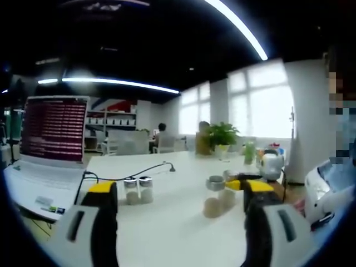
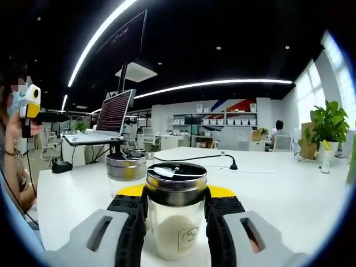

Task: Rotate the seasoning bottle until the label or dispensing opening points toward the visible target arrow and the bottle remains upright within the marked orientation range

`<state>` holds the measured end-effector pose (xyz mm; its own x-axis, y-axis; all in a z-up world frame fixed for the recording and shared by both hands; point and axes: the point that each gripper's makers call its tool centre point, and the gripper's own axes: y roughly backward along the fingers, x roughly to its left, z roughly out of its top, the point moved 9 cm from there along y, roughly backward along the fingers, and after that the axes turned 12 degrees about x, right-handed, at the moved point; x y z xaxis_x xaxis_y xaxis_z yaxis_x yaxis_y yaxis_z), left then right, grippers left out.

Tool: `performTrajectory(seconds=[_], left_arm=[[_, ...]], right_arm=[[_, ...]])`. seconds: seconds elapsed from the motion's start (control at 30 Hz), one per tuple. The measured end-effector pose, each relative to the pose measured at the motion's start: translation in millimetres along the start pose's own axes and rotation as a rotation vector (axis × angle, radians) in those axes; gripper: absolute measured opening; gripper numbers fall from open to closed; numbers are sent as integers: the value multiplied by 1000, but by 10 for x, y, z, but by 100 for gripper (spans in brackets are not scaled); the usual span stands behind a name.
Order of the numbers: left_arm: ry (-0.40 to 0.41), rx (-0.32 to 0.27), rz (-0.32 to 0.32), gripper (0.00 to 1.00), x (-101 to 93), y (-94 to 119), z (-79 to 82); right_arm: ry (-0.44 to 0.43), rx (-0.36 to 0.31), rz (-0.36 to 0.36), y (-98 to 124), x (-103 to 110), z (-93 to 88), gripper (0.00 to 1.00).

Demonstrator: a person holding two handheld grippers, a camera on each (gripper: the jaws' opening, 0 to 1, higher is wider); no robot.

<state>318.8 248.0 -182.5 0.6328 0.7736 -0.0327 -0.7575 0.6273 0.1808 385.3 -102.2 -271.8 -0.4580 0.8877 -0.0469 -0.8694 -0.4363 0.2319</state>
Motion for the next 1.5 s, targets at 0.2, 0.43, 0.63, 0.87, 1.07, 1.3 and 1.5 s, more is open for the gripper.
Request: performTrajectory(seconds=[0.2, 0.43, 0.63, 0.87, 1.07, 1.3, 1.5], left_arm=[[7, -1, 5, 99, 22, 7, 1], [7, -2, 4, 99, 19, 10, 6], [8, 3, 3, 99, 25, 4, -2], [6, 7, 6, 99, 28, 3, -4], [-7, 18, -1, 99, 1, -20, 7], [-15, 9, -10, 99, -2, -7, 34], [-4, 2, -3, 99, 26, 8, 40]], right_arm=[[32, -26, -59, 85, -6, 71, 64], [25, -52, -54, 194, -29, 129, 64], [6, -38, 25, 283, 10, 210, 59], [95, -15, 92, 430, 33, 382, 61], [75, -56, 168, 507, -65, 571, 60], [149, -47, 304, 473, -200, 661, 60], [236, 41, 466, 335, -392, 566, 58]])
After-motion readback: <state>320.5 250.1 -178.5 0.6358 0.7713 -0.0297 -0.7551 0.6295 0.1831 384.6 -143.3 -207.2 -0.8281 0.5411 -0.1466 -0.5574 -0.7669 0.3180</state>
